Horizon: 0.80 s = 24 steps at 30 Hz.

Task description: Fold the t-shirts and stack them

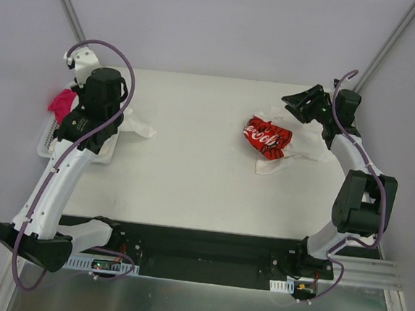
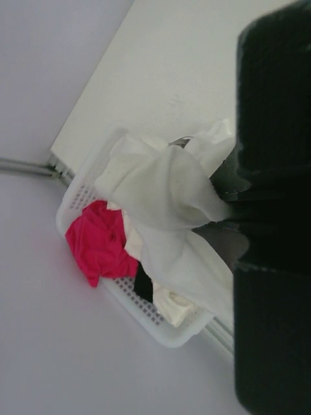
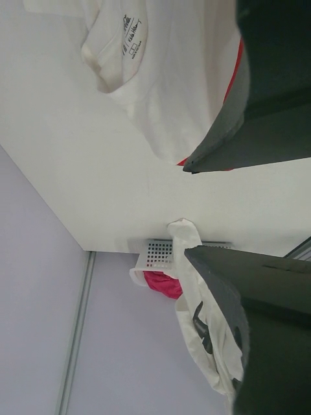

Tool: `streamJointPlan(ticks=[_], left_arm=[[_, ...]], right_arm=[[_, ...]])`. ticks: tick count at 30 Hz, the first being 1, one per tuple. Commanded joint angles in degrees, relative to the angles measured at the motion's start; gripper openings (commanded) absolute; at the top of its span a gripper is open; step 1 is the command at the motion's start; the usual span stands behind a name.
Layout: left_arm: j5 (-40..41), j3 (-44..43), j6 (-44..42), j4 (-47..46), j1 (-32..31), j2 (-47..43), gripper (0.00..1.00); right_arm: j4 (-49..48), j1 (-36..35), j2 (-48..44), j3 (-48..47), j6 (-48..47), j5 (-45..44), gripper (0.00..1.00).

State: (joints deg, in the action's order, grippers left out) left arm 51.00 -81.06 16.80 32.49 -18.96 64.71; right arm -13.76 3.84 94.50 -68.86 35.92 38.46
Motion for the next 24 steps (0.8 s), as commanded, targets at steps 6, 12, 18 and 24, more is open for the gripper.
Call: streamJointPlan(ticks=[6,12,18,24], left_arm=[[6.1,-4.4,-4.5,-12.5,10.9,2.7,0.00],[2.4,-5.0,-7.7,-18.5,17.2,8.0,0.00],[-2.6,-7.3,-7.5,-18.9,25.4,15.1,0.00],[-12.1,-4.5,1.8,-14.7,33.3,21.2,0.00]], right_arm=[[-2.6,0.3,-3.3,0.7,-0.2,1.6,0.52],[-2.6,0.3,-3.4,0.7,-0.2,1.8,0.52],[-2.6,0.3,-3.3,0.7,-0.4,1.8,0.52],[-2.6,0.6,-3.0,0.6,-0.5,2.0,0.52]])
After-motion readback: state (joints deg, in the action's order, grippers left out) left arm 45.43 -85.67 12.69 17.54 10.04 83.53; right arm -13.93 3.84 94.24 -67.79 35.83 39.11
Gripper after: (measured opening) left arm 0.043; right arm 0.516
